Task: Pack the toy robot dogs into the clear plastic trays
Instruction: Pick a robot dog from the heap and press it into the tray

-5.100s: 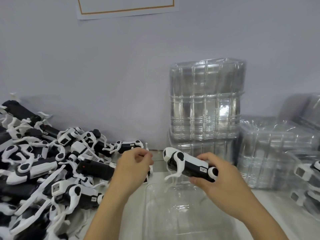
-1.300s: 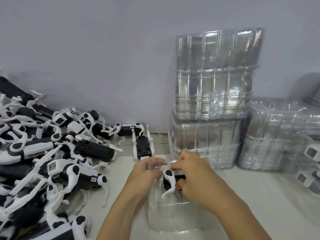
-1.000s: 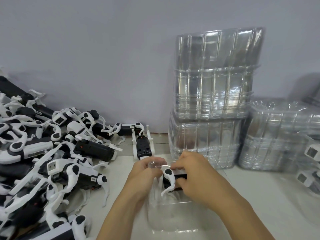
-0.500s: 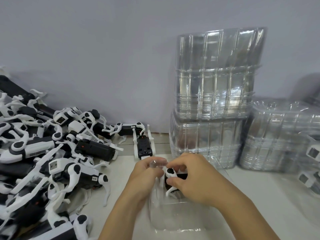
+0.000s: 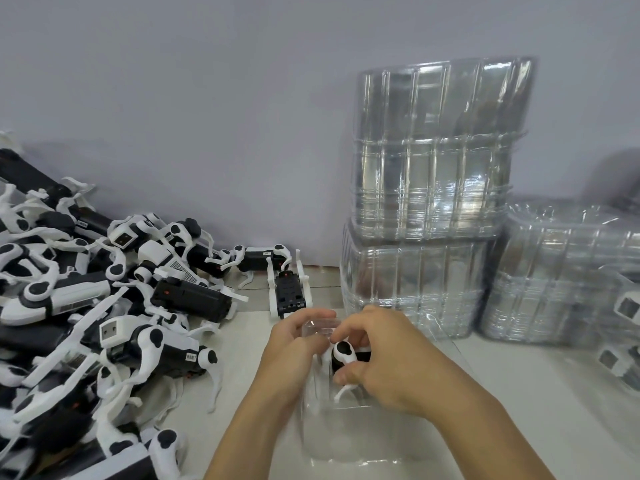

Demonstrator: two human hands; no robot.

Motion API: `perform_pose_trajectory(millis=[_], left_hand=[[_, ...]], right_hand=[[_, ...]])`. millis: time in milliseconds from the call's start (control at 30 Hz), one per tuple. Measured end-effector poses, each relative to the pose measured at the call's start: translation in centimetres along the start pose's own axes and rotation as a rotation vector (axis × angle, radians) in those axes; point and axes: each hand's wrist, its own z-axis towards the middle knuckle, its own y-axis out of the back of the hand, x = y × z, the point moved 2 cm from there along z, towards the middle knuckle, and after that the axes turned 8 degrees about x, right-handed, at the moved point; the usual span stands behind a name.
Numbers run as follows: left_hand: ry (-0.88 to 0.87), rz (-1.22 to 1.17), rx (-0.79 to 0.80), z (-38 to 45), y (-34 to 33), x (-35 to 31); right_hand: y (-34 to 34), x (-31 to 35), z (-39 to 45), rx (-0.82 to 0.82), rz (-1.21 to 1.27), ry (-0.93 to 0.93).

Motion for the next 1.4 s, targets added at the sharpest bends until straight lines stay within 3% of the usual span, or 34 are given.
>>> perform_pose_trajectory(millis=[333,467,533,700,833,1033,1200,1400], left_hand=[[-0.034,-0.046,-0.019,0.1,0.1,0.1],[-0.062,-0.02,-0.04,0.2,0.3,0.1],[-0.13,0.062,-0.058,0.3,0.5,-0.5],[-0.328,0.427,-0.129,0.0,0.1,-3.7],[-0.41,0.72,0.028,-0.9,-3.3,-5.2],[-0.392,0.857,0.262,-1.3,-7.3,-3.9],[-0.413,0.957,0.181,-1.2,-7.8,-3.3],[-0.331,0.89,0.115,-1.0,-7.4,-3.3]], right_hand=[[1.0,-0.1,-0.3,-0.01,0.025,0.052],[4.2,-1.5,-1.2,-0.152,0.004,0.018],[5.9,-2.4,-1.9,-0.185,-0.031,-0.05],[7.4,-4.9,-3.0,-0.078,-0.102,-0.249],[7.1,-5.2,-3.0,-0.049,-0.1,-0.271],[7.0,-5.3,-2.8,-0.048,-0.07,-0.267],[6.8,-5.2,-2.8,-0.06,-0.047,-0.25],[6.9,-5.0,-3.0,-0.042,0.005,-0.249]])
